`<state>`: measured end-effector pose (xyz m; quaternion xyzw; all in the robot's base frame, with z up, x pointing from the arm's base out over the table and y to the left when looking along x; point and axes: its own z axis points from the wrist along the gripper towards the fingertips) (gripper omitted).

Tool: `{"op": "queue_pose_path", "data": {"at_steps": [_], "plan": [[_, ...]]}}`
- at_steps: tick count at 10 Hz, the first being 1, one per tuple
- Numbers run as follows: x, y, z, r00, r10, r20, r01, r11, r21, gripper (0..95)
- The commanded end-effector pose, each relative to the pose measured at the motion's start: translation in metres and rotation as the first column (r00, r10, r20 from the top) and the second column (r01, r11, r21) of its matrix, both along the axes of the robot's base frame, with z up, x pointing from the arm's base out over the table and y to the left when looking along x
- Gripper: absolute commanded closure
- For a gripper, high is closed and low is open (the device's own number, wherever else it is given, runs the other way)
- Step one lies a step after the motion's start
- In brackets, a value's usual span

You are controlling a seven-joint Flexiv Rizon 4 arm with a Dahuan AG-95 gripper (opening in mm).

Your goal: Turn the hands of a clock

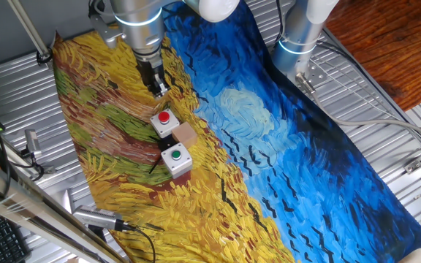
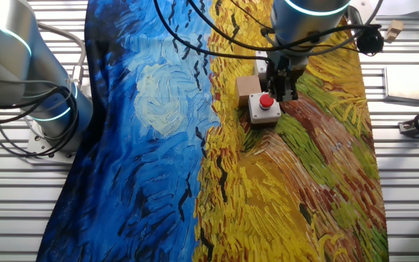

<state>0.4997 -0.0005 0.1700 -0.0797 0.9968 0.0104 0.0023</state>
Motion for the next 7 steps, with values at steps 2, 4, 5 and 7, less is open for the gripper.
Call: {"op": "queue_pose_path", "data": {"at_steps": [2, 4, 5, 7], "plan": [[0.000, 0.000, 0.000, 0.998, 0.062, 0.004, -0.062, 0.998, 0.005, 95.0], [0.001, 0.000, 0.000, 0.993, 0.115, 0.006, -0.115, 0.993, 0.010, 95.0], [0.008, -0.002, 0.002, 0.990, 0.141, 0.006, -0.141, 0.990, 0.009, 95.0], [0.031, -0.007, 0.005, 0.987, 0.159, 0.006, -0.159, 0.987, 0.009, 95.0]]}}
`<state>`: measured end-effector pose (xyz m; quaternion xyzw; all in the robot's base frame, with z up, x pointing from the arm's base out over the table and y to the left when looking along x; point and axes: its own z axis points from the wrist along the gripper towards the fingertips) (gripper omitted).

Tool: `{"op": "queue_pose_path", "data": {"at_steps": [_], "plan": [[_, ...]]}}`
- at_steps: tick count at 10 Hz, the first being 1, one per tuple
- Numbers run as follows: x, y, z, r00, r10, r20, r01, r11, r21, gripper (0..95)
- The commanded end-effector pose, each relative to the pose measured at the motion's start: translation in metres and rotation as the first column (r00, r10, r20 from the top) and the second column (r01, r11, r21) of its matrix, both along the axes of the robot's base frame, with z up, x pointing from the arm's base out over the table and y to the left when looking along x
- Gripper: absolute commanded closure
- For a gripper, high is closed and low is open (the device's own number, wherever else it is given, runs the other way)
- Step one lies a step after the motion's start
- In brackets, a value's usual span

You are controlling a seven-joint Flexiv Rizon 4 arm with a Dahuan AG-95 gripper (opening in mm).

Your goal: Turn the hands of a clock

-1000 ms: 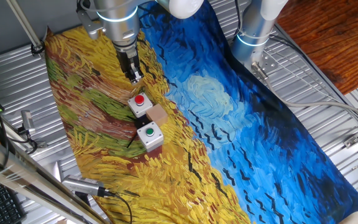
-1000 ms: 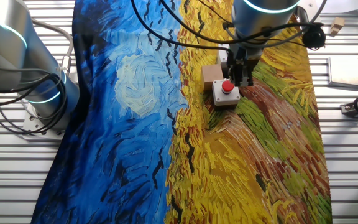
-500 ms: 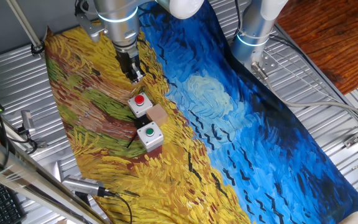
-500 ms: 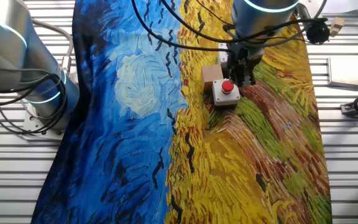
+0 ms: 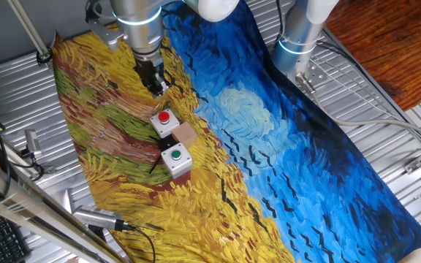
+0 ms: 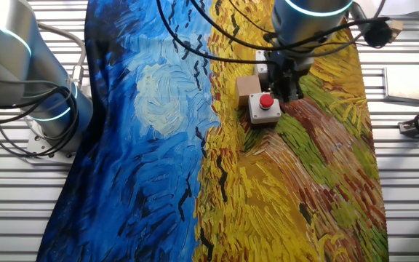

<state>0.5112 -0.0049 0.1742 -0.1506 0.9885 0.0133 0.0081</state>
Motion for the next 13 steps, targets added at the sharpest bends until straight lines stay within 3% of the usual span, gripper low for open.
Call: {"op": "queue_pose_path", "data": {"at_steps": [1, 3, 5, 7, 10, 13], "plan": [[0.041, -0.005, -0.001, 1.000, 0.022, -0.007, -0.022, 1.000, 0.010, 95.0], [0.065, -0.003, -0.007, 1.000, 0.012, -0.009, -0.012, 1.000, 0.022, 95.0], [0.077, 0.001, -0.013, 1.000, 0.010, -0.009, -0.010, 1.000, 0.028, 95.0], [0.078, 0.001, -0.013, 1.000, 0.012, -0.009, -0.012, 1.000, 0.024, 95.0], [0.078, 0.001, -0.013, 0.994, 0.111, -0.003, -0.111, 0.992, 0.058, 95.0], [0.078, 0.001, -0.013, 0.985, 0.171, -0.004, -0.171, 0.984, 0.057, 95.0]]}}
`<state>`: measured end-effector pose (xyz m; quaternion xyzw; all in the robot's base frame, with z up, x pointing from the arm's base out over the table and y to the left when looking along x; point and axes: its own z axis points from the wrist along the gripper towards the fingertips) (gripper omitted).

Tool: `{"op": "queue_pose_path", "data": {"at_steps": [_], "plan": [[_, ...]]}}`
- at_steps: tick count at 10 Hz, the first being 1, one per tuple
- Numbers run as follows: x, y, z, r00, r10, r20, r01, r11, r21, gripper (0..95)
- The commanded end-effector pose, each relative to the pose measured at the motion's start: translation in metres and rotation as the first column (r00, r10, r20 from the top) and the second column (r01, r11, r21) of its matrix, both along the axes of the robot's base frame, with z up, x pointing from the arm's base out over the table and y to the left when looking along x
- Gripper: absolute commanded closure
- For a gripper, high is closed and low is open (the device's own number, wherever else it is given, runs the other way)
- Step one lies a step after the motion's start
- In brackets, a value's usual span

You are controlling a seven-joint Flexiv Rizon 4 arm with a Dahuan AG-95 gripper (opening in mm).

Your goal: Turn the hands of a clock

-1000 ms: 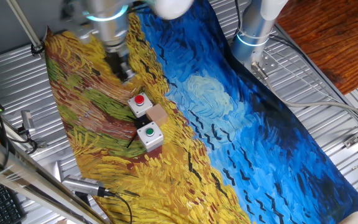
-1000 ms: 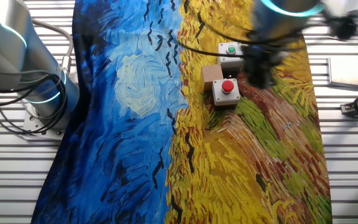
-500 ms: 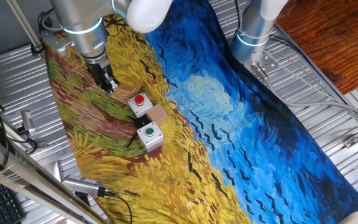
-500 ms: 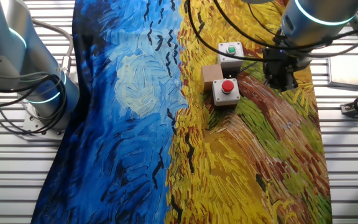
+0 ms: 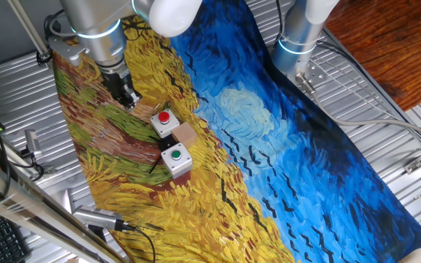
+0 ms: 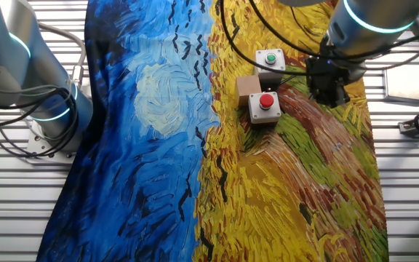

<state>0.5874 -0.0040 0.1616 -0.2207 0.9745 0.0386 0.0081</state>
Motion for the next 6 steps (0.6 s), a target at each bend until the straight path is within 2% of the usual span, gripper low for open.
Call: {"op": "queue_pose_path", "data": {"at_steps": [1, 2, 3, 6], "plan": [[0.001, 0.001, -0.001, 1.000, 0.024, -0.004, -0.024, 1.000, 0.008, 95.0], [0.003, 0.003, -0.002, 1.000, 0.017, -0.004, -0.017, 1.000, 0.016, 95.0], [0.012, 0.023, -0.011, 1.000, -0.008, -0.004, 0.008, 0.999, 0.045, 95.0], [0.026, 0.066, -0.015, 0.997, -0.082, -0.011, 0.082, 0.996, 0.037, 95.0]]}}
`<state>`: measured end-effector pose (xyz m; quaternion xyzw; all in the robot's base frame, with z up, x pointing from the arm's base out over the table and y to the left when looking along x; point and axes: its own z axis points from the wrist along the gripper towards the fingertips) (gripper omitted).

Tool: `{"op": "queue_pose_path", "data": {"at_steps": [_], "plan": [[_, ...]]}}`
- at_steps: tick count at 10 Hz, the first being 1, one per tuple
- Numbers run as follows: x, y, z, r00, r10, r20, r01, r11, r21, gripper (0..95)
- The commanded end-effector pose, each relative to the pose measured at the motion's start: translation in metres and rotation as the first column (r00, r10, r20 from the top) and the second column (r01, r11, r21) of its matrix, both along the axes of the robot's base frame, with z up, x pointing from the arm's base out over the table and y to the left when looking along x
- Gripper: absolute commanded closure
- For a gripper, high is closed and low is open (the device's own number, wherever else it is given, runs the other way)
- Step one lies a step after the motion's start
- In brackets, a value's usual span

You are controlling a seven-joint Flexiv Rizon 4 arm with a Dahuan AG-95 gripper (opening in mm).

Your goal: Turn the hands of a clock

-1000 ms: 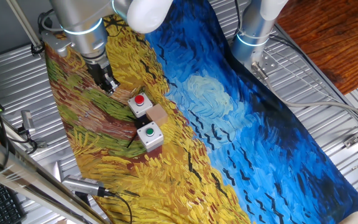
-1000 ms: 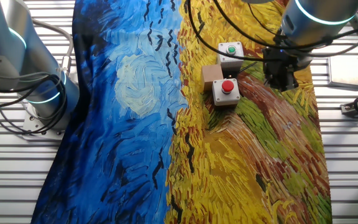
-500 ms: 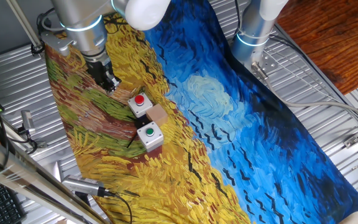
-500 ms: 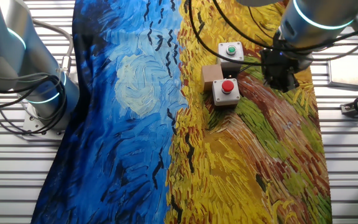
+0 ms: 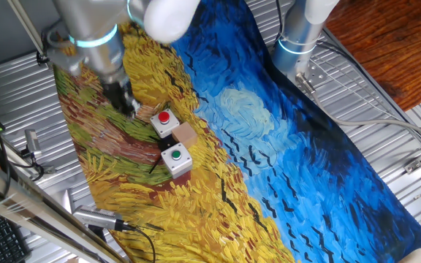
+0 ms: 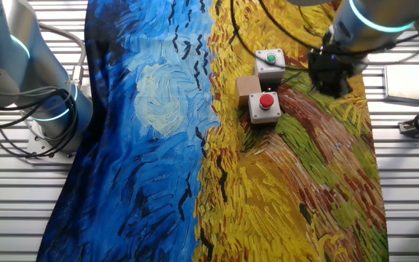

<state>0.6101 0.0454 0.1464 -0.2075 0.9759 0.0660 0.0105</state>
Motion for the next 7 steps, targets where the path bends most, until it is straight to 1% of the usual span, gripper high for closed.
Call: {"op": "queue_pose_path", "data": {"at_steps": [1, 3, 4, 6, 7], "plan": [[0.007, 0.036, -0.006, 0.996, -0.086, -0.005, 0.086, 0.996, -0.027, 95.0], [0.008, 0.057, -0.014, 0.992, -0.129, -0.005, 0.129, 0.991, -0.027, 95.0], [0.007, 0.071, -0.019, 0.987, -0.158, -0.006, 0.158, 0.987, -0.031, 95.0], [0.007, 0.071, -0.019, 0.982, -0.191, -0.005, 0.190, 0.981, -0.037, 95.0], [0.007, 0.071, -0.019, 0.985, -0.172, -0.003, 0.172, 0.984, -0.043, 95.0]]}}
